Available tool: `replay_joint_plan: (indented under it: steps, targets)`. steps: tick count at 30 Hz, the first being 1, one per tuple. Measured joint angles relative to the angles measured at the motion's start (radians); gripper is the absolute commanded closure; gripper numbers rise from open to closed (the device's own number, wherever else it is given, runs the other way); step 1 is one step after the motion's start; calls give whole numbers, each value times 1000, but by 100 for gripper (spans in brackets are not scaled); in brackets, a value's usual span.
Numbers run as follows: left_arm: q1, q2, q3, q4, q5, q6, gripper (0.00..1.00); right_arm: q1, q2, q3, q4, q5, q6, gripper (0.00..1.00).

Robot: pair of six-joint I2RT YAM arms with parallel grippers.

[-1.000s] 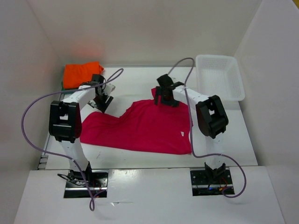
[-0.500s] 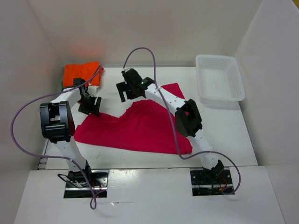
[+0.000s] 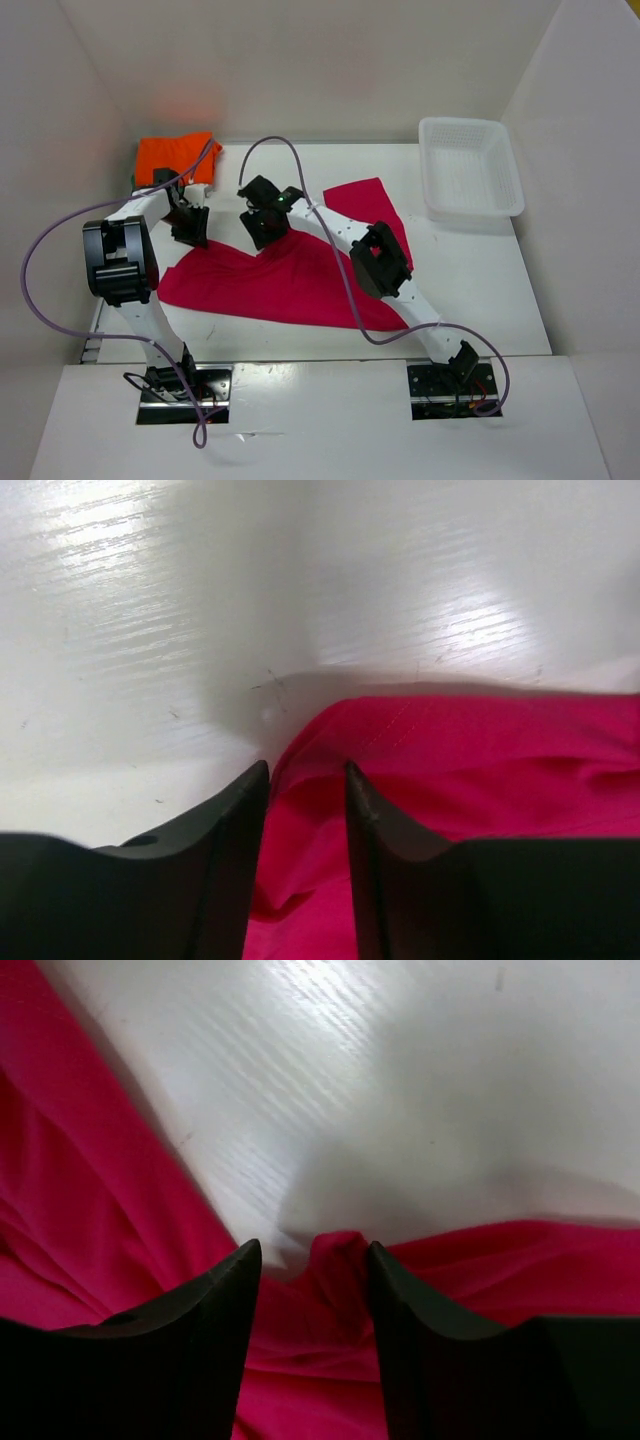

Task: Fold and stack the t-shirts
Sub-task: Grap the side of the flattened tshirt furthest away from the robot with both arms

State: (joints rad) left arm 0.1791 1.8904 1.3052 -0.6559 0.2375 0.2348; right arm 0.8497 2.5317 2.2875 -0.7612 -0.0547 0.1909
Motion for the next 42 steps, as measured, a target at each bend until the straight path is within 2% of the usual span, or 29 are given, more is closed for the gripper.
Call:
replay_joint_plan:
  steps: [2, 3, 7, 10, 11, 16, 21, 27, 31, 34, 36, 37, 40, 41, 42]
  targets:
    - [-3, 0, 0, 0, 11, 1, 67, 6, 6, 13, -11, -9, -6, 60]
    - [-3, 0, 0, -3, 19, 2, 75, 6, 8, 14, -14, -11, -7, 63]
    - [-5, 0, 0, -25, 52, 3, 91, 5, 8, 15, -43, -34, -8, 70]
    - [-6, 0, 0, -39, 67, 9, 98, -1, 8, 18, -73, -47, -8, 89]
    - [-6, 0, 0, -43, 73, 13, 99, -3, 8, 19, -80, -48, -8, 100]
    - [-6, -14, -4, -69, 111, 38, 100, -10, 8, 21, -109, -46, -2, 100]
    - [-6, -154, -17, -117, 148, 135, 100, -10, -27, -5, -114, -38, 5, 100]
    - [-12, -366, -150, -163, 120, 296, 100, -10, -310, -312, -23, -66, 49, 100]
    - [-16, -374, -285, -205, 74, 369, 100, -10, -441, -497, 71, -114, 88, 100]
    - [-17, -374, -356, -236, 37, 403, 100, -10, -471, -637, 146, -147, 119, 100]
    - [-18, -374, -375, -249, 17, 421, 100, -10, -469, -712, 174, -163, 136, 95]
    - [-20, -374, -376, -254, 10, 425, 97, -9, -469, -743, 182, -171, 143, 87]
    - [-26, -375, -376, -261, -9, 451, 82, 1, -469, -790, 196, -189, 156, 79]
    - [-29, -375, -376, -266, -17, 462, 68, 9, -469, -795, 201, -191, 155, 79]
    - [-31, -375, -375, -273, -25, 478, 63, 18, -469, -798, 211, -191, 153, 78]
